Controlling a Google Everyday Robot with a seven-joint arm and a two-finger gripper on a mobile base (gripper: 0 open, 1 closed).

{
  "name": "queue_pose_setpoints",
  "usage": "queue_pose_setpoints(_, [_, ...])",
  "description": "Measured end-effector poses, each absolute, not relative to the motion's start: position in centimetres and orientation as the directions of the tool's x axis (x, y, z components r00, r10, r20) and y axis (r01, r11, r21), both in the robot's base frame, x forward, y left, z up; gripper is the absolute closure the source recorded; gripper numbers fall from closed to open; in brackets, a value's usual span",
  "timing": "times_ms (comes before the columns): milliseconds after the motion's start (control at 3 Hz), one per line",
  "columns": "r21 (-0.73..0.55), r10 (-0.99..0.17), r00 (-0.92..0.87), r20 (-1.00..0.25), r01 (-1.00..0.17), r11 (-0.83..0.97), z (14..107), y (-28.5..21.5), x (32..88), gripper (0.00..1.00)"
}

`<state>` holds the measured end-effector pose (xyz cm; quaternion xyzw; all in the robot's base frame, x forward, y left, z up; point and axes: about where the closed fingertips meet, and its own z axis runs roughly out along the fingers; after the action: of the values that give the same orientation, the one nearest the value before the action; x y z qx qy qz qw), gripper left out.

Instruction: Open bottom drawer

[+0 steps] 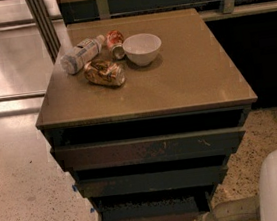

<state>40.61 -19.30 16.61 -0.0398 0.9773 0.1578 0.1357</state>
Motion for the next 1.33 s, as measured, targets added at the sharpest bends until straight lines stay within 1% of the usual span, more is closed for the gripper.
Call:
queue_pose_setpoints(333, [0.312, -0.042, -0.935, -0.351, -0.160, 0.937, 19.3, -19.7, 41.0, 1.00])
queue_pose_setpoints(667, [0.325, -0.060, -0.862, -0.504, -0.253, 0.911, 25.0, -18.9, 42.1, 1.00])
queue_pose_setpoints(1000, [0.331, -0.051, -0.762, -0.646, -0.339, 0.880, 30.9, -17.0, 42.9, 1.00])
queue_pose_setpoints(1333, [0.328, 0.011, -0.661, -0.750, -0.358, 0.874, 35.9, -17.2, 43.2, 1.00])
